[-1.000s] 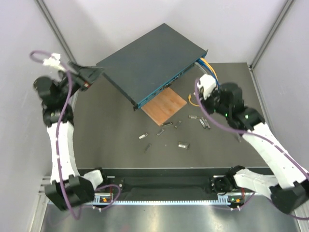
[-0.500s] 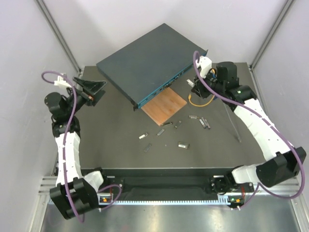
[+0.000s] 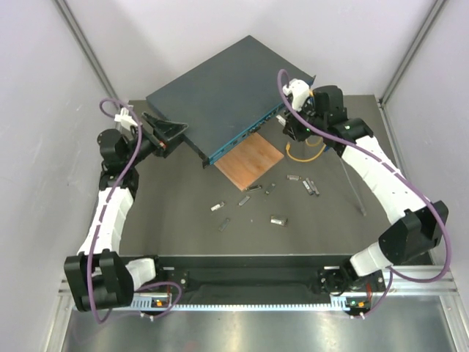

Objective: Insert the plug into the switch port

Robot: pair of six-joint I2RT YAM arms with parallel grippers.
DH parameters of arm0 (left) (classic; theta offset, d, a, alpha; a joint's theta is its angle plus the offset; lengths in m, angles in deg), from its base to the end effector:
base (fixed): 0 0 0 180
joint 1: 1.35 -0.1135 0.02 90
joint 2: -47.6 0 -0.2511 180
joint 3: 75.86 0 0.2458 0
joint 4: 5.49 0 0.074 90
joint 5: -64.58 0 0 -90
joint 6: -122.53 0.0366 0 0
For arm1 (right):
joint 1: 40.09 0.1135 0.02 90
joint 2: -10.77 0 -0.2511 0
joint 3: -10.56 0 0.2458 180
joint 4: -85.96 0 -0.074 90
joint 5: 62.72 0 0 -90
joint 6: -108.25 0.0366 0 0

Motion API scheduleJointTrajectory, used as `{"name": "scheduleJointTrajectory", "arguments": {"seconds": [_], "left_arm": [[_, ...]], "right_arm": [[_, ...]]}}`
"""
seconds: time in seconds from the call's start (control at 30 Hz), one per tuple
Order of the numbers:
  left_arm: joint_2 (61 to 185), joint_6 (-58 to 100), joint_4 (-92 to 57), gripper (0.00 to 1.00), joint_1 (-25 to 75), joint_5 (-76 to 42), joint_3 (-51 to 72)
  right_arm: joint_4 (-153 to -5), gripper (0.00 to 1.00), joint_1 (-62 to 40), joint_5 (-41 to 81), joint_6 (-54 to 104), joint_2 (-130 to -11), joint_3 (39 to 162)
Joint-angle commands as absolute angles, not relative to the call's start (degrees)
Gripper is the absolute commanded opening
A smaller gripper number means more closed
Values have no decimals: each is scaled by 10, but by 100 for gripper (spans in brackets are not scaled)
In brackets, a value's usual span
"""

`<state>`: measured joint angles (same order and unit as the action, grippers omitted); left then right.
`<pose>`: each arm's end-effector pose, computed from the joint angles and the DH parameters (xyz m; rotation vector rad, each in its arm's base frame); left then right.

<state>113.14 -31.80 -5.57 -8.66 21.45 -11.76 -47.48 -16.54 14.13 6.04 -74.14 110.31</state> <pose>0.2620 0.0067 0.3333 -0.3991 1.7378 -1.3893 0.2979 0.1389 0.3689 -0.7823 1.9803 0.3608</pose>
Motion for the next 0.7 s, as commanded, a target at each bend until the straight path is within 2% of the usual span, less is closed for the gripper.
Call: {"name": "scheduleJointTrajectory", "arguments": {"seconds": [0.0, 0.13, 0.27, 0.47, 0.5, 0.67], "left_arm": [[1139, -304, 4, 98, -58, 198, -94], [1153, -305, 9, 88, -44, 196, -92], [1169, -313, 17, 69, -30, 197, -86], [1176, -308, 19, 46, -17, 198, -87], [1176, -307, 19, 39, -16, 198, -87], [1174, -305, 16, 21, -16, 198, -90]], "right_arm": [[-496, 0, -153, 156, 73, -749, 1148], [-490, 0, -149, 159, 76, -765, 1164], [-491, 0, -145, 163, 78, -772, 1170], [-494, 0, -142, 170, 79, -780, 1179], [-498, 0, -142, 174, 79, -781, 1179], [-503, 0, -142, 180, 85, -781, 1186]]}}
